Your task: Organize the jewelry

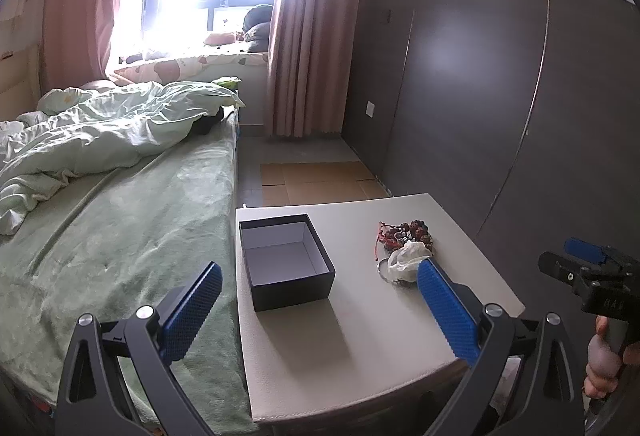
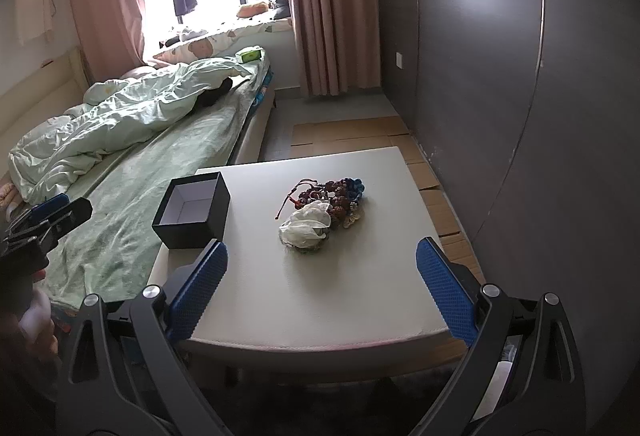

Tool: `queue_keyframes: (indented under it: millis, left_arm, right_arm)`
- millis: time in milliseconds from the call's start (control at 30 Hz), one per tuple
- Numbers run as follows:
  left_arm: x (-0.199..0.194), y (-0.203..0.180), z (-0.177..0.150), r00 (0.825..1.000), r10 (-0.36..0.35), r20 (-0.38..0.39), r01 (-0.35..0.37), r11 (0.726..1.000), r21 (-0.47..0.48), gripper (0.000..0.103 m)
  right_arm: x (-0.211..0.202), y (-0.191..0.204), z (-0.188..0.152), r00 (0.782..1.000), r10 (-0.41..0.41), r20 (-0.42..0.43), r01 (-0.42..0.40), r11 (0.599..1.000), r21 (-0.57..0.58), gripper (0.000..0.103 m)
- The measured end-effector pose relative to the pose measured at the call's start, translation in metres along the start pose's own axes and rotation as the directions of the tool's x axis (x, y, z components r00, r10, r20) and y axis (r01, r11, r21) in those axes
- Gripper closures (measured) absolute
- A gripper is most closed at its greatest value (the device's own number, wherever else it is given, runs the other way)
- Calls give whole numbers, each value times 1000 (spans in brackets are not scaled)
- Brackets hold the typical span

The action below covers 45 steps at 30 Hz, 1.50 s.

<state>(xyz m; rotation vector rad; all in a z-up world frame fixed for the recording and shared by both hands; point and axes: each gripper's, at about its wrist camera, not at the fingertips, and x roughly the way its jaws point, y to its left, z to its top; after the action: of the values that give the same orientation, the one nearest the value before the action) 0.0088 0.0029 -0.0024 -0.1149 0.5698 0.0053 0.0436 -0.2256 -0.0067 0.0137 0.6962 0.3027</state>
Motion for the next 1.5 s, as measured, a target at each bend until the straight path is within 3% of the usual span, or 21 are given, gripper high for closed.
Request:
queue_keyframes:
  millis: [1000,1500]
  left_arm:
    - [5,-5,3,1000,-14,-4,14,1000,0,8]
    - [53,-20,22,999,-50,-15,50,999,-12,8]
  right_arm:
    - [4,-3,5,1000,-11,-1,11,1000,18,8]
    - [29,-25,22,1000,3,-21,-1,996,86,8]
